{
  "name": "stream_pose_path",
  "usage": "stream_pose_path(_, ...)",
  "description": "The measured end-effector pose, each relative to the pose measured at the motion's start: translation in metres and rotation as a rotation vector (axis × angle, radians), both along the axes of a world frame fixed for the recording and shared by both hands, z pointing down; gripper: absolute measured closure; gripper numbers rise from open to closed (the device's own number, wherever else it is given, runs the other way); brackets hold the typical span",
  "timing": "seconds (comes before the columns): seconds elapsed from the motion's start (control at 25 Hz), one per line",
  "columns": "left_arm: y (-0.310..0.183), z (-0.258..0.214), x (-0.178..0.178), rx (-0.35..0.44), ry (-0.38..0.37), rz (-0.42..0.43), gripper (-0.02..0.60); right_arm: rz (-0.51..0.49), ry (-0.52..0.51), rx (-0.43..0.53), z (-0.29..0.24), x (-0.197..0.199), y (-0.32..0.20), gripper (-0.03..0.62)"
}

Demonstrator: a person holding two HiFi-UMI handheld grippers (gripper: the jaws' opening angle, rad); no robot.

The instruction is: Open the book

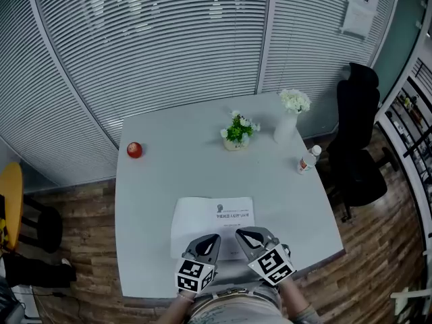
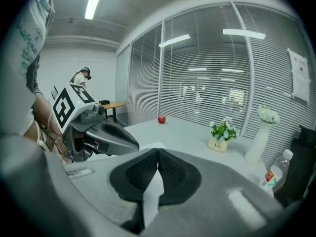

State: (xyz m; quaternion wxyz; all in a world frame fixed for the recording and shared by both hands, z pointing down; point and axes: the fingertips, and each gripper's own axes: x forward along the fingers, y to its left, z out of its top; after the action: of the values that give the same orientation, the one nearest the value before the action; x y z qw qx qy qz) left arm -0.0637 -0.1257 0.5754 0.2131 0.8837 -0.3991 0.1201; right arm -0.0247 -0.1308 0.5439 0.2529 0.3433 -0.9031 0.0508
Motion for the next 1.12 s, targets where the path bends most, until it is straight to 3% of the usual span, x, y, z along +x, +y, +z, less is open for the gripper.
stream_pose_path(0.32, -0.001, -0.038, 0.004, 0.151, -0.068, 0.037, 0.583, -0.027, -0.06, 0.066, -0.035, -0.014, -0.002, 0.591)
stream_pose_path(0.6, -0.005, -0.085, 0.006, 0.213, -0.002, 0.022, 0.583, -0.001, -0.146, 0.135, -0.069, -0.015, -0.007, 0.591)
stream_pose_path(0.76, -0.012, -0.117, 0.007, 0.295, -0.015, 0.027, 0.583, 0.027, -0.191, 0.197, -0.096, -0.016, -0.01, 0.591)
stream_pose_path(0.88, -0.019, -0.137, 0.007, 0.299, 0.035, 0.012, 0.583, 0.027, -0.221, 0.209, -0.109, -0.02, -0.015, 0.591)
stream_pose_path(1.04, -0.027, -0.148, -0.006, 0.359, -0.018, -0.026, 0.583, 0.023, -0.268, 0.21, -0.121, -0.026, -0.023, 0.591)
stream_pose_path(1.12, -0.029, -0.156, -0.011, 0.358, -0.009, -0.037, 0.583, 0.012, -0.271, 0.217, -0.125, -0.029, -0.023, 0.591)
